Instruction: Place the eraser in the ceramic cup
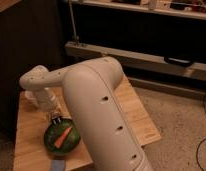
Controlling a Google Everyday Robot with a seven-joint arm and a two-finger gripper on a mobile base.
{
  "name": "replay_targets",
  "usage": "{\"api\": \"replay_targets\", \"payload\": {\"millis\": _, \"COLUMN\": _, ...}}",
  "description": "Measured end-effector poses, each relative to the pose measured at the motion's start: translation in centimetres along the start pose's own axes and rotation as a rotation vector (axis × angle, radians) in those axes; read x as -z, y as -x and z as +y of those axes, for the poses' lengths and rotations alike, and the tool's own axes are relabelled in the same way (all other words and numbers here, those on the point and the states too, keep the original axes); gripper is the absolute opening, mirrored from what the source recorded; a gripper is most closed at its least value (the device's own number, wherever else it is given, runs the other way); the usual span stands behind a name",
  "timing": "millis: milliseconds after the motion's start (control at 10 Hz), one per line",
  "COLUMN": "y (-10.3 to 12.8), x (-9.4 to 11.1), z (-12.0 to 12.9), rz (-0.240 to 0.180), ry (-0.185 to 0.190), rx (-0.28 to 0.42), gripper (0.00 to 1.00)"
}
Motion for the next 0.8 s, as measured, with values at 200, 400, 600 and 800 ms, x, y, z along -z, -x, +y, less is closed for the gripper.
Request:
{"api": "replay_targets", "payload": {"millis": 200, "y": -0.1, "x": 1.2, "z": 0.0, "rz": -0.026, "ry": -0.007, "rx": -0.005, "gripper": 0.00}}
{"api": "replay_targets", "payload": {"millis": 400, "y": -0.5, "x": 4.0, "z": -0.1, "rz": -0.069, "ry": -0.026, "rx": -0.005, "gripper": 0.00}}
{"api": "replay_targets", "payload": {"millis": 600, "y": -0.9, "x": 6.6, "z": -0.2, "rz": -0.100, "ry": -0.048, "rx": 0.000, "gripper": 0.00}}
{"api": "replay_targets", "payload": {"millis": 800, "y": -1.2, "x": 10.1, "z": -0.2, "rz": -0.141, "ry": -0.084, "rx": 0.009, "gripper": 0.00}}
